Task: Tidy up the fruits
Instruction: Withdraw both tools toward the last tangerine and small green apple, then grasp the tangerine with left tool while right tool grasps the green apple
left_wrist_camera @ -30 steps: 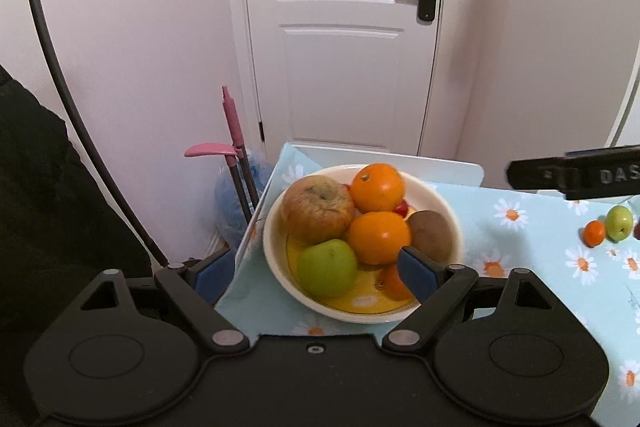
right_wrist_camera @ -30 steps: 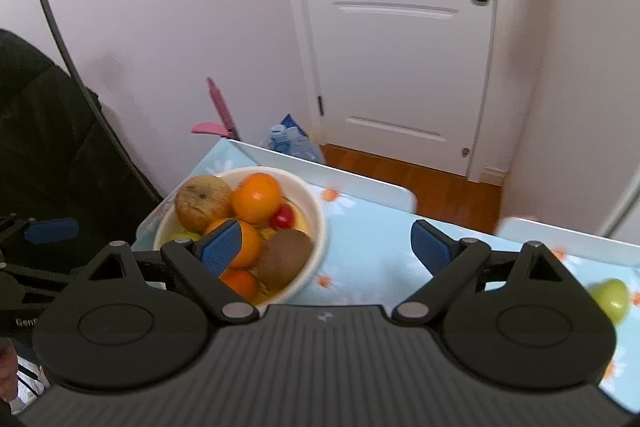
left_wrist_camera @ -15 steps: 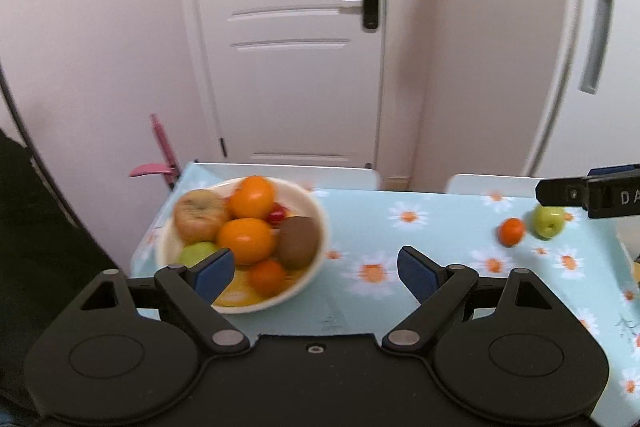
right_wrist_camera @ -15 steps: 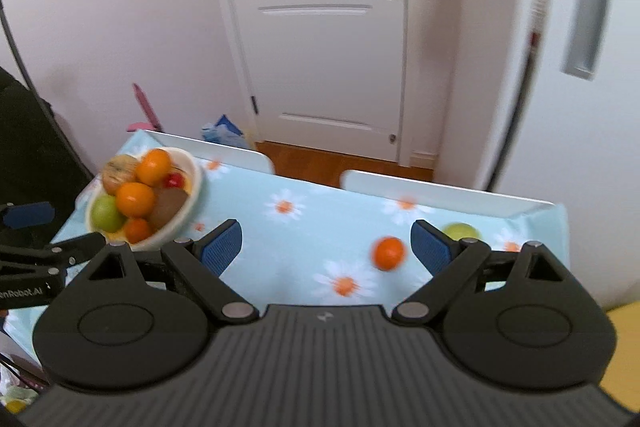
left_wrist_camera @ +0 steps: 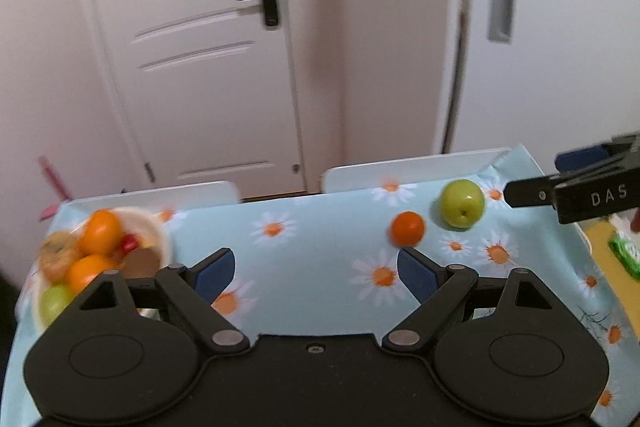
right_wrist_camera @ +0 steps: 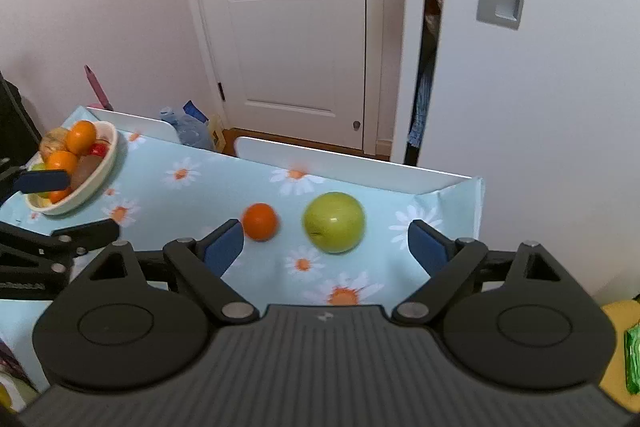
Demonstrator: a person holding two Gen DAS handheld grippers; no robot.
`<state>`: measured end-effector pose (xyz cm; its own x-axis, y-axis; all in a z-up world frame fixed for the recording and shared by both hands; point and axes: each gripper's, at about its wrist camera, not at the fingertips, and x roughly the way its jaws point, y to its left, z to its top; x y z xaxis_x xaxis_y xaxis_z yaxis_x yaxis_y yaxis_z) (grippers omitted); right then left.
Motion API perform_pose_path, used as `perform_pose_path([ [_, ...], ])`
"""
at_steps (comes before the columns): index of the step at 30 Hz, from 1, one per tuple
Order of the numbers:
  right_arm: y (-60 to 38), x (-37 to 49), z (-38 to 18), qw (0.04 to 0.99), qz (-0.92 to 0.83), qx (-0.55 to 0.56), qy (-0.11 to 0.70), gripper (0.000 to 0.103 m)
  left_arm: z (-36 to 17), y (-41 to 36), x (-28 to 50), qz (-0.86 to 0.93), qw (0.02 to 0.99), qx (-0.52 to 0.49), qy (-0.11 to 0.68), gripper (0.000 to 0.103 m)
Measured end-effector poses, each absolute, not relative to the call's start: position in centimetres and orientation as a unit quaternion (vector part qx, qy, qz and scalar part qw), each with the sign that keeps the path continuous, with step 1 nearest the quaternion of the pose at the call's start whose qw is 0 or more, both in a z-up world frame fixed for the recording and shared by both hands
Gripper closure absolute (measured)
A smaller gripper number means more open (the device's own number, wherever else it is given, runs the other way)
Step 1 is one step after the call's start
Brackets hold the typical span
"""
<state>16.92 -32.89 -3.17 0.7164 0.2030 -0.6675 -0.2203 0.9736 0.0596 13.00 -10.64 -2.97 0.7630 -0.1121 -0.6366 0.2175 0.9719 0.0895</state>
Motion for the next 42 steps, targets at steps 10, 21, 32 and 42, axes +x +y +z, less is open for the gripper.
perform_pose_path([
  [10,-35.6,21.0,-7.6,0.92,0.13,0.027,0.37,0.0,-8.3,-16.1,19.0,-0.161,0.919,0.122,0.339,0.016],
  [21,-35.1,23.2,-9.9,0.909,0.149,0.043,0.388,0.012,-11.6,-17.8,22.0,-0.185,0.904,0.121,0.365,0.041],
  [32,-34.1,24.1,-10.6,0.903,0.161,0.044,0.396,0.02,-11.5,-18.4,21.9,-0.198,0.899,0.145,0.362,0.064],
  [42,-33.3,24.6,-11.0,0.902,0.163,0.038,0.398,0.026,-11.4,-17.8,21.7,-0.186,0.903,0.141,0.361,0.064],
])
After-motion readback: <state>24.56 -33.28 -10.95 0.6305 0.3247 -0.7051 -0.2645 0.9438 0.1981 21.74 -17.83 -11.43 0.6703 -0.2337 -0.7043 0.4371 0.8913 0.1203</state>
